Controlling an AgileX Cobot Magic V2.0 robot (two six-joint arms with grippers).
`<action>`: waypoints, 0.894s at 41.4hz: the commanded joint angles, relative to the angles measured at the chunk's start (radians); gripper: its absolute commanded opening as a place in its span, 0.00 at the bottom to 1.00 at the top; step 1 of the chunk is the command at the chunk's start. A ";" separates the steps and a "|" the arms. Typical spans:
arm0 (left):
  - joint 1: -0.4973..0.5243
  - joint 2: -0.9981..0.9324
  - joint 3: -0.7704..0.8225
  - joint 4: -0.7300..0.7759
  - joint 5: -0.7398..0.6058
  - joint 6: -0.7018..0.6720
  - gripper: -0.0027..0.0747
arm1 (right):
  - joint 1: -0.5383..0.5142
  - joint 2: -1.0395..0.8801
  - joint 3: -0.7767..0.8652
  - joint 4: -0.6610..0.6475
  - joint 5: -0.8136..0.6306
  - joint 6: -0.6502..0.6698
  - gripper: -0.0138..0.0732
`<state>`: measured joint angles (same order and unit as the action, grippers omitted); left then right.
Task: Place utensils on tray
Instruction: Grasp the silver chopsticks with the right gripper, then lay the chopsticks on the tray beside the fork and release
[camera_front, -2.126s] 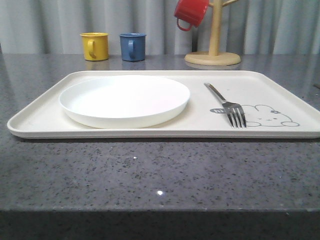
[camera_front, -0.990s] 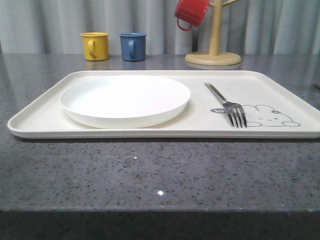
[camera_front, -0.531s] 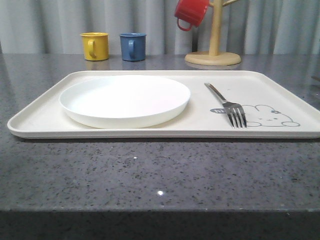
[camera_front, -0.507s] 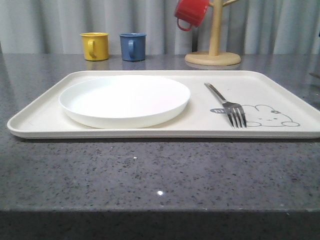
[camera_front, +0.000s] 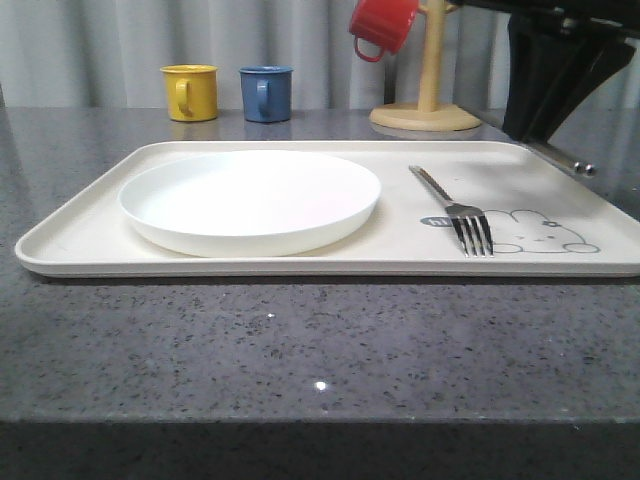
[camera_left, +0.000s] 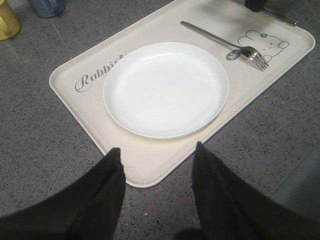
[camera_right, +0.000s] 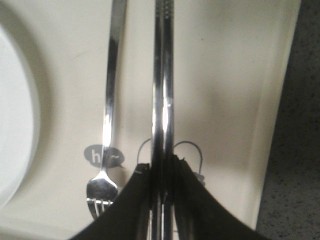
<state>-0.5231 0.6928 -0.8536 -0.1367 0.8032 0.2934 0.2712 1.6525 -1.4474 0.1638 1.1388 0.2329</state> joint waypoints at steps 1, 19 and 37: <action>-0.003 0.002 -0.025 -0.011 -0.072 -0.007 0.42 | -0.001 0.005 -0.031 0.000 -0.034 0.048 0.24; -0.003 0.002 -0.025 -0.011 -0.072 -0.007 0.43 | -0.001 0.082 -0.031 0.009 0.006 0.071 0.40; -0.003 0.002 -0.025 -0.011 -0.072 -0.007 0.43 | -0.001 -0.081 -0.031 0.002 -0.018 -0.078 0.52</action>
<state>-0.5231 0.6928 -0.8536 -0.1367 0.8032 0.2934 0.2716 1.6844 -1.4524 0.1697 1.1408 0.2180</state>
